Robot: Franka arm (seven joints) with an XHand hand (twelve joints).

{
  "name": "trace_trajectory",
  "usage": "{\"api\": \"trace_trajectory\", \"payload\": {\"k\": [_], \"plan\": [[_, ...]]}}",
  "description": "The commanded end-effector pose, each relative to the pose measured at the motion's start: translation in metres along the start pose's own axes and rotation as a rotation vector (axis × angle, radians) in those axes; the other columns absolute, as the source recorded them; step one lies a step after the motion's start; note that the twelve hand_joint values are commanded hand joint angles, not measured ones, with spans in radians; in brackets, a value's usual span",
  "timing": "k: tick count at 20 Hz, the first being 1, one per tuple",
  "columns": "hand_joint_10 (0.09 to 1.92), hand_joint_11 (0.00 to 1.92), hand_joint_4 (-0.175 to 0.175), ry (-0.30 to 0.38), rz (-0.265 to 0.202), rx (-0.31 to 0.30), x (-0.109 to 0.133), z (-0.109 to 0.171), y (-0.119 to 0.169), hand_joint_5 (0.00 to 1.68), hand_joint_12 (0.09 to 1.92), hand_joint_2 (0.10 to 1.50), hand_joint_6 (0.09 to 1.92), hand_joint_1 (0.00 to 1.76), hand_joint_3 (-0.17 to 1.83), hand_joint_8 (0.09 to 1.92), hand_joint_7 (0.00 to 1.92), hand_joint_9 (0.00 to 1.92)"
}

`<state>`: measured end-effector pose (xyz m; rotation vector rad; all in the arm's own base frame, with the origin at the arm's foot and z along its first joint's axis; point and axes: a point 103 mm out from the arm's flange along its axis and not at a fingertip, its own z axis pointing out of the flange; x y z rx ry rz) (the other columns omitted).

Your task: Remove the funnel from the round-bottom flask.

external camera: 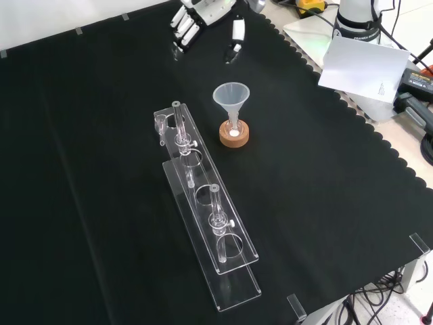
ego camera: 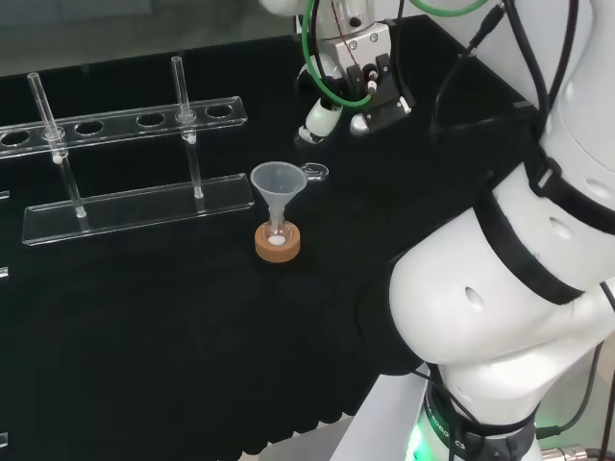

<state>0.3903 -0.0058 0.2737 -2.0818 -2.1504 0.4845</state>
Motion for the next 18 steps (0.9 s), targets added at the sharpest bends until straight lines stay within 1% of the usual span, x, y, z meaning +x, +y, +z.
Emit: {"api": "trace_trajectory", "payload": {"k": [1,5,7,9,10,13,16,18], "plan": [[0.56,0.42,-0.031,0.037,-0.044,-0.008,0.039,-0.012,-0.048,0.4,1.3,0.61,0.09,0.63,0.41,0.65,0.32,0.6],[0.57,0.44,-0.033,0.055,-0.061,0.023,0.049,-0.011,-0.052,0.32,1.31,0.61,0.09,0.55,0.34,0.64,0.26,0.55],[0.61,0.45,-0.033,0.054,-0.071,0.044,0.053,-0.008,-0.052,0.27,1.32,0.6,0.09,0.5,0.26,0.65,0.2,0.5],[0.64,0.46,-0.031,0.058,-0.086,0.079,0.058,-0.004,-0.05,0.24,1.33,0.6,0.09,0.48,0.22,0.66,0.18,0.48],[0.64,0.47,-0.03,0.059,-0.097,0.108,0.061,-0.002,-0.048,0.23,1.33,0.6,0.09,0.48,0.21,0.66,0.17,0.47],[0.72,0.46,-0.023,0.066,-0.118,0.151,0.068,0.006,-0.044,0.18,1.37,0.61,0.09,0.49,0.16,0.62,0.04,0.3],[0.77,0.45,-0.021,0.063,-0.13,0.162,0.074,0.014,-0.039,0.16,1.39,0.62,0.09,0.52,0.13,0.53,0.0,0.21],[0.78,0.45,-0.02,0.046,-0.135,0.175,0.078,0.018,-0.036,0.14,1.4,0.63,0.09,0.58,0.13,0.49,0.0,0.18]]}}
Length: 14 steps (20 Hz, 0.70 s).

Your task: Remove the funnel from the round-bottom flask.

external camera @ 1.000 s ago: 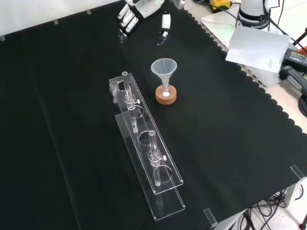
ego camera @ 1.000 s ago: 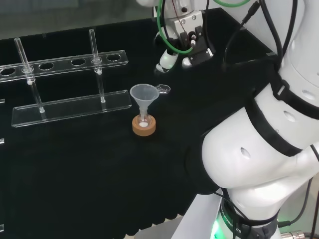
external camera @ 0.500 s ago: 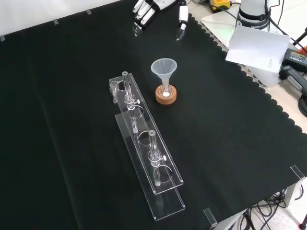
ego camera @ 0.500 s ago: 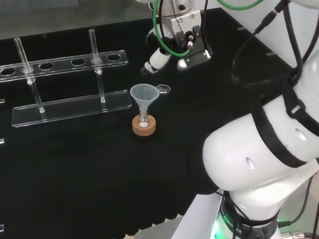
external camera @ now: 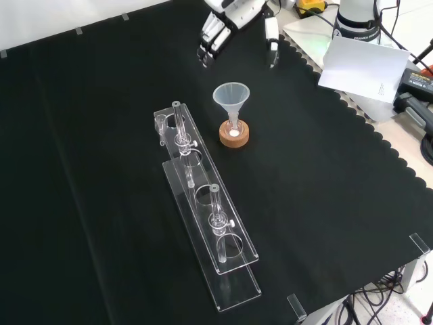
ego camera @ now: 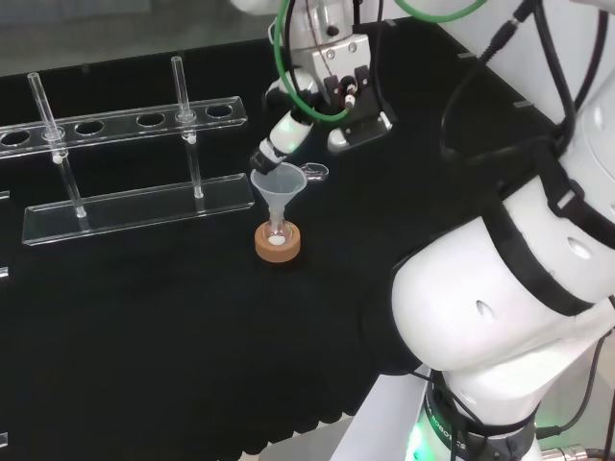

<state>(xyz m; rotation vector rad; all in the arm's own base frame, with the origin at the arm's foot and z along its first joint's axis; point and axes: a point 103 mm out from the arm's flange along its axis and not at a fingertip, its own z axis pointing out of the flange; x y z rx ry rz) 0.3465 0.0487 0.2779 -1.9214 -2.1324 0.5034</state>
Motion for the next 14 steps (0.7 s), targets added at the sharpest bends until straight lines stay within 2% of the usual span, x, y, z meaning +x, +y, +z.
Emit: {"api": "trace_trajectory", "payload": {"k": [1,7,14], "plan": [[0.78,0.44,-0.02,-0.014,-0.049,0.092,0.021,0.019,0.012,0.14,1.4,0.64,0.09,0.61,0.13,0.48,0.0,0.18],[0.81,0.42,-0.019,-0.017,-0.059,0.111,0.024,0.028,0.024,0.1,1.42,0.65,0.09,0.72,0.14,0.32,0.0,0.1],[0.83,0.42,-0.022,-0.016,-0.061,0.116,0.021,0.036,0.037,0.03,1.41,0.66,0.09,0.83,0.16,0.25,0.0,0.09]]}}
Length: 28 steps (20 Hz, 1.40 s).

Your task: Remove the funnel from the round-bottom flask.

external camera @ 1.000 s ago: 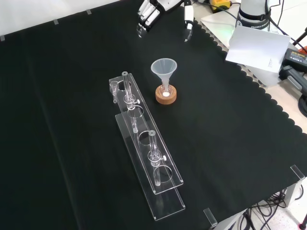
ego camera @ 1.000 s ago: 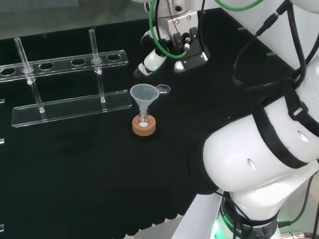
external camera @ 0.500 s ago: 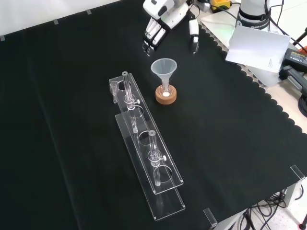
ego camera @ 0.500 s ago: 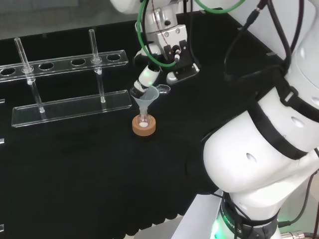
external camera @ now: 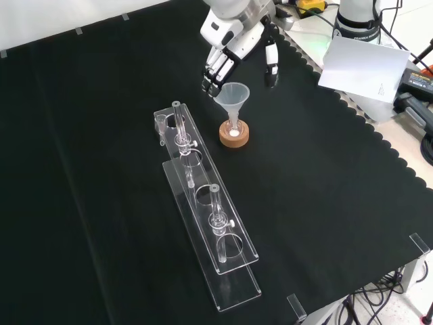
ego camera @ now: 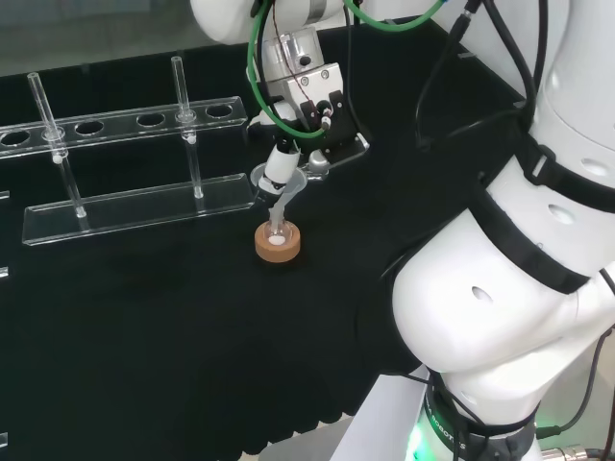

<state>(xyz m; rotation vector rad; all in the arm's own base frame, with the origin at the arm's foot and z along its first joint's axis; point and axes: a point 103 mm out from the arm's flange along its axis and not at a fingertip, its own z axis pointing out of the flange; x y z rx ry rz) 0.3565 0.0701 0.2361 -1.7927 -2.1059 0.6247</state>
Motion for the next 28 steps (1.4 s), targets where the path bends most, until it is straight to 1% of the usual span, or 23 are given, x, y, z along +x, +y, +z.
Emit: {"api": "trace_trajectory", "payload": {"k": [1,4,6,8,10,13,17,24,28], "plan": [[0.83,0.42,-0.022,0.002,-0.005,-0.005,-0.003,0.004,0.012,0.03,1.41,0.66,0.09,0.83,0.16,0.24,0.0,0.09],[0.83,0.42,-0.022,0.008,-0.006,-0.01,-0.007,0.008,0.017,0.01,1.41,0.65,0.09,0.84,0.16,0.24,0.0,0.09],[0.83,0.42,-0.021,0.013,-0.007,-0.044,-0.01,0.009,0.018,0.01,1.41,0.65,0.09,0.84,0.17,0.26,0.0,0.09],[0.84,0.43,-0.021,0.016,-0.009,-0.037,-0.011,0.01,0.021,0.02,1.41,0.64,0.09,0.84,0.2,0.33,0.0,0.11],[0.83,0.43,-0.021,0.019,-0.011,-0.026,-0.012,0.012,0.023,0.03,1.41,0.63,0.09,0.84,0.23,0.35,0.0,0.11],[0.83,0.43,-0.019,0.022,-0.017,0.005,-0.012,0.016,0.028,0.04,1.41,0.59,0.09,0.82,0.32,0.34,0.0,0.11],[0.83,0.42,-0.017,0.026,-0.018,0.028,-0.014,0.022,0.034,0.04,1.41,0.58,0.09,0.79,0.35,0.32,0.0,0.1],[0.84,0.41,-0.015,0.034,-0.012,0.036,-0.015,0.025,0.036,0.04,1.41,0.58,0.09,0.76,0.35,0.31,0.0,0.1],[0.83,0.41,-0.014,0.037,-0.013,0.037,-0.017,0.028,0.039,0.05,1.42,0.58,0.09,0.75,0.36,0.38,0.0,0.14]]}}
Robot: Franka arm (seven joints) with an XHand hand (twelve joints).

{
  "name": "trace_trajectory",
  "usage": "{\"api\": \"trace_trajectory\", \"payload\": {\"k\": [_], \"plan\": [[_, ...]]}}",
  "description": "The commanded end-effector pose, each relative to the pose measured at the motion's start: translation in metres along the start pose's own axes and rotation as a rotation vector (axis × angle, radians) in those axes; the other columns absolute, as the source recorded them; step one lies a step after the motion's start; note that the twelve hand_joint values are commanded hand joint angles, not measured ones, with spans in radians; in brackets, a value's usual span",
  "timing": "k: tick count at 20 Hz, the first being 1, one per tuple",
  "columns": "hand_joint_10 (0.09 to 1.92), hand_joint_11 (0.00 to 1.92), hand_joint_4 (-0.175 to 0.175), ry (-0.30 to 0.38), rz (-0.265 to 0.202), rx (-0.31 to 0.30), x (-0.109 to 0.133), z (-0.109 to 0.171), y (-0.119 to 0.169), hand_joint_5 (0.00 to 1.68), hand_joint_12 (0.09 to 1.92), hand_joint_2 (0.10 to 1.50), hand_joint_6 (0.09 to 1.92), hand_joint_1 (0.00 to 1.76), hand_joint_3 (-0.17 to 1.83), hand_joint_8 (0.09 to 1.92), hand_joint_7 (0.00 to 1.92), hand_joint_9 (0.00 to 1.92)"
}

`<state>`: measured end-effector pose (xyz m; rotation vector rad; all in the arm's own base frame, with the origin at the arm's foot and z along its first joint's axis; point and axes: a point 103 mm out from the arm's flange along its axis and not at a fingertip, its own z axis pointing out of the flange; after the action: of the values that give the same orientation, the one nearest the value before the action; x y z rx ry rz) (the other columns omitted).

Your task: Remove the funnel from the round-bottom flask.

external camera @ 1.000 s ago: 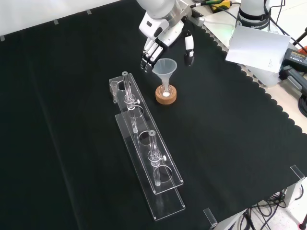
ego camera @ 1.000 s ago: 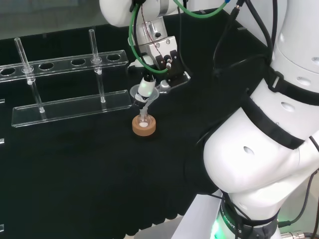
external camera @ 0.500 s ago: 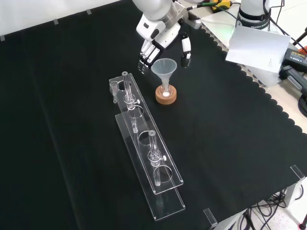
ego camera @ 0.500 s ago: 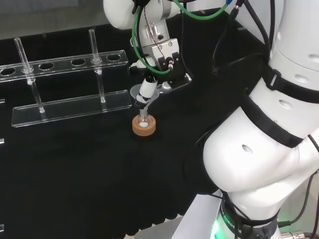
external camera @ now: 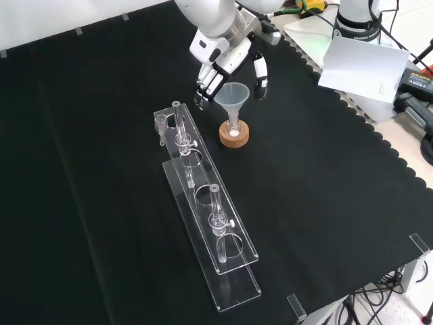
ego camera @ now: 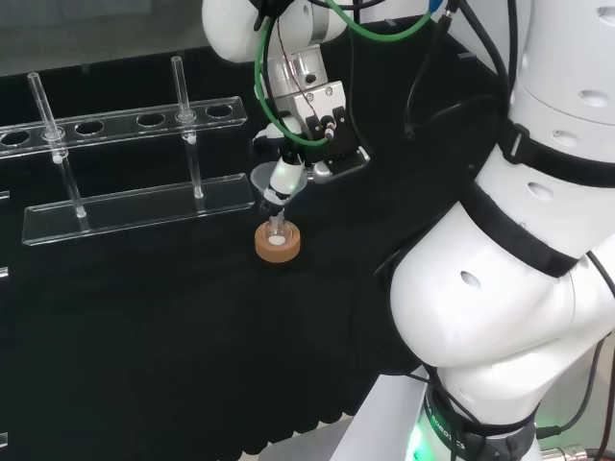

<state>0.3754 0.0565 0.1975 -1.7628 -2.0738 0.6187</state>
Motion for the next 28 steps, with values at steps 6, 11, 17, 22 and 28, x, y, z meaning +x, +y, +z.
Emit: {"api": "trace_trajectory", "payload": {"k": [6,11,17,22,28], "plan": [[0.77,0.43,-0.019,-0.002,0.005,0.008,-0.005,0.009,0.009,0.11,1.41,0.58,0.09,0.75,0.38,0.59,0.0,0.24],[0.76,0.44,-0.022,-0.01,0.023,-0.013,-0.005,0.01,0.01,0.15,1.41,0.59,0.09,0.75,0.39,0.66,0.03,0.29],[0.67,0.5,-0.037,-0.061,0.049,-0.08,-0.006,0.009,0.009,0.27,1.33,0.64,0.09,0.8,0.46,0.69,0.19,0.47],[0.57,0.57,-0.037,-0.11,0.066,-0.135,-0.004,0.007,0.007,0.5,1.27,0.7,0.09,0.84,0.52,0.68,0.43,0.67],[0.44,0.7,-0.005,-0.126,0.057,-0.172,-0.003,0.0,0.002,0.73,1.17,0.77,0.48,0.88,0.53,0.64,0.61,0.83]]}}
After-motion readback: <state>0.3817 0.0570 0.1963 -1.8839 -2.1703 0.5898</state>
